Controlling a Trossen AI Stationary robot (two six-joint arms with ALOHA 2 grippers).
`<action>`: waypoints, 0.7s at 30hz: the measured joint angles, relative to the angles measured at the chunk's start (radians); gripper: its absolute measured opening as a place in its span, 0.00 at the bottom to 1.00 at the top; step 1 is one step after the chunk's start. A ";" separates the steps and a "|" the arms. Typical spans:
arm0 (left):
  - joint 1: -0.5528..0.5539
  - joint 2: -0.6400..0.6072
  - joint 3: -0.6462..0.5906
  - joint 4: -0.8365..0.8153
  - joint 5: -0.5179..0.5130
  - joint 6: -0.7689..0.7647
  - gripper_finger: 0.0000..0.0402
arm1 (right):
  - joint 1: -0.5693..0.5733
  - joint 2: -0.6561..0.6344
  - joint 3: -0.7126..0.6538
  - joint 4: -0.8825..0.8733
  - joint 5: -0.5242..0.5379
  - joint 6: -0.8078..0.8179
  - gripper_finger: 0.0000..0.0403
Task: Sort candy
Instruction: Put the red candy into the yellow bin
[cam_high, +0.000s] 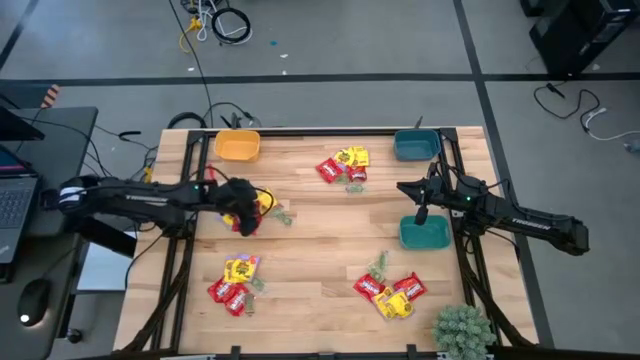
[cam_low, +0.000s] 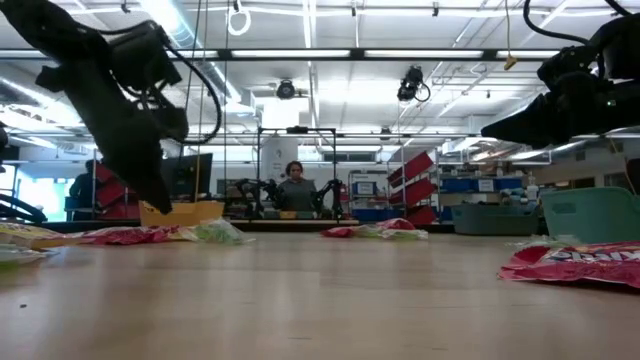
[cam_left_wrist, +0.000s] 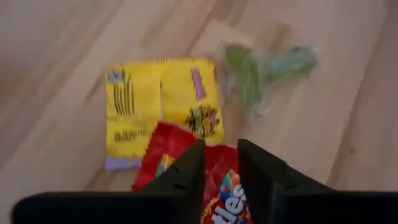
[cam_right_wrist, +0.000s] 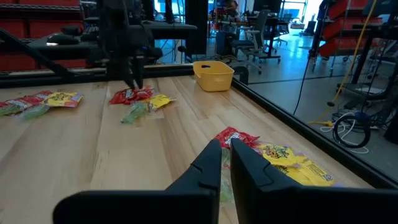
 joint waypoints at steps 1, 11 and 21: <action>0.000 0.018 0.000 -0.004 0.013 -0.017 0.29 | 0.000 0.000 0.000 0.000 0.000 0.000 0.06; 0.000 0.139 0.004 -0.009 0.073 -0.053 0.37 | 0.000 0.000 0.000 0.000 0.000 0.000 0.06; 0.000 0.144 0.074 -0.136 0.106 -0.026 0.06 | 0.000 0.000 0.000 0.000 0.000 0.000 0.06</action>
